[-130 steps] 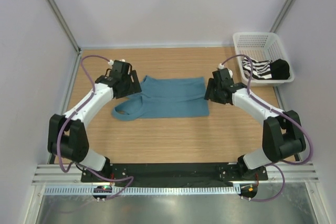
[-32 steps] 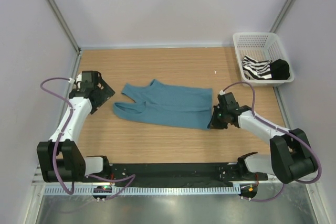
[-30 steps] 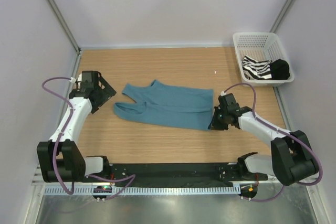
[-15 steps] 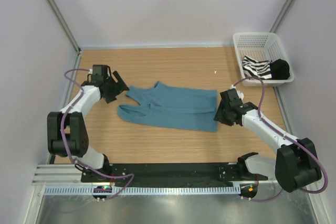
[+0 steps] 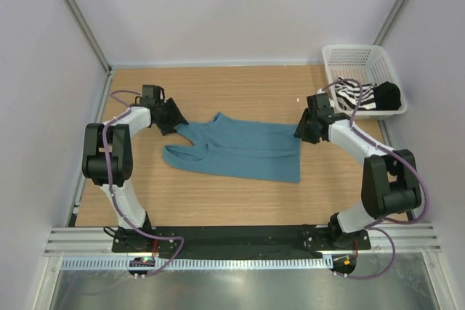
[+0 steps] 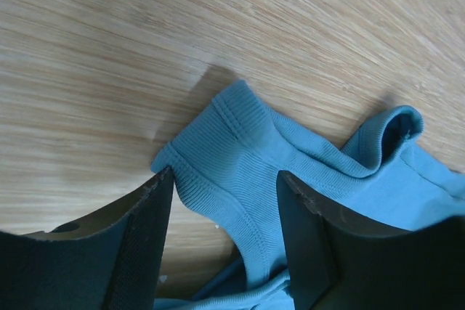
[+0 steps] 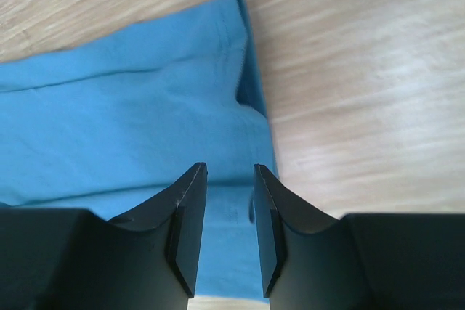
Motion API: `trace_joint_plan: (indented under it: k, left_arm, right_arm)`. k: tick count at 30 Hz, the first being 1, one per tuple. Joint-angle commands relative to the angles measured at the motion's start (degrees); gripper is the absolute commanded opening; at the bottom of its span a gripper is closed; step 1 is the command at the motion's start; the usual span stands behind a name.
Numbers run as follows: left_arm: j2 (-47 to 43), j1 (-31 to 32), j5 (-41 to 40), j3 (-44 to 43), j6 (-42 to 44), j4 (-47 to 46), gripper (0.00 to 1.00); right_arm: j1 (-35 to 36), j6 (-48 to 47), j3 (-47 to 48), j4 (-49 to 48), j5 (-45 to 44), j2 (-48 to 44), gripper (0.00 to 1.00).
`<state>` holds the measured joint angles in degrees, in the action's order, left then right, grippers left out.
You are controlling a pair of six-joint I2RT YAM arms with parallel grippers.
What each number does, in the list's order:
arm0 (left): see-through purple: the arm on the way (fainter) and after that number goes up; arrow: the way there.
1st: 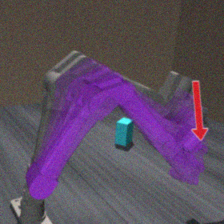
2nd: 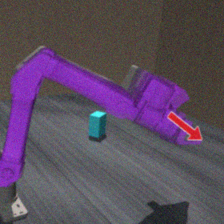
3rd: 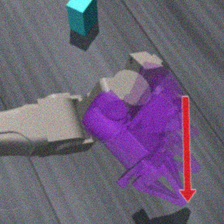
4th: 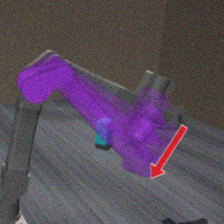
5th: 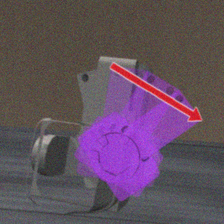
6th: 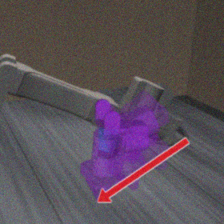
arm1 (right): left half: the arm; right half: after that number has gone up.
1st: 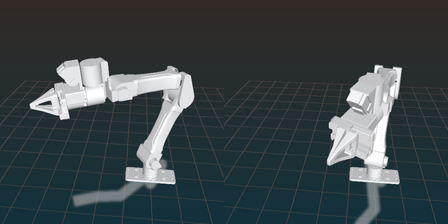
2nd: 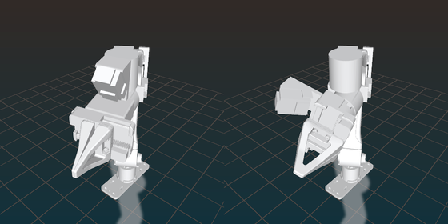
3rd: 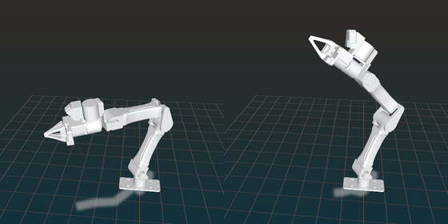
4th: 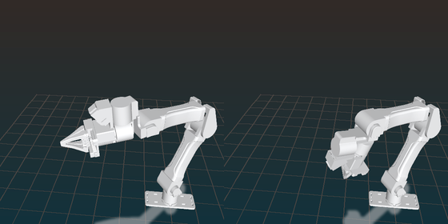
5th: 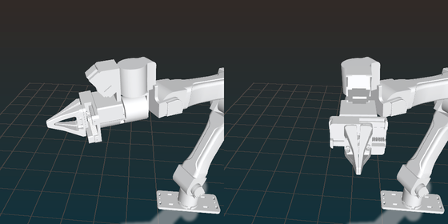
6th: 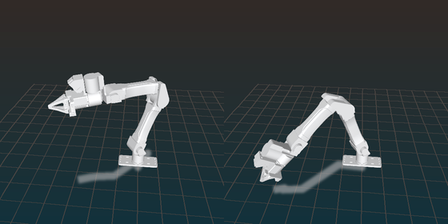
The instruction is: Fold and stack the tank tops
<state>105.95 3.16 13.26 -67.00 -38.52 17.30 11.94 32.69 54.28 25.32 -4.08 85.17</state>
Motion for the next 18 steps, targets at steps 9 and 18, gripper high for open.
trace_joint_plan:
  k: [9,18]
  left_arm:
    - [3.48,0.09,-1.91,-3.14,2.75,1.06,0.00]
    - [-5.22,-0.26,-10.96,4.42,3.54,1.60,0.00]
  right_arm:
    - [0.01,-3.33,6.27,-5.37,-1.01,8.43,0.41]
    - [0.10,-4.04,9.88,-5.02,-4.27,14.94,0.38]
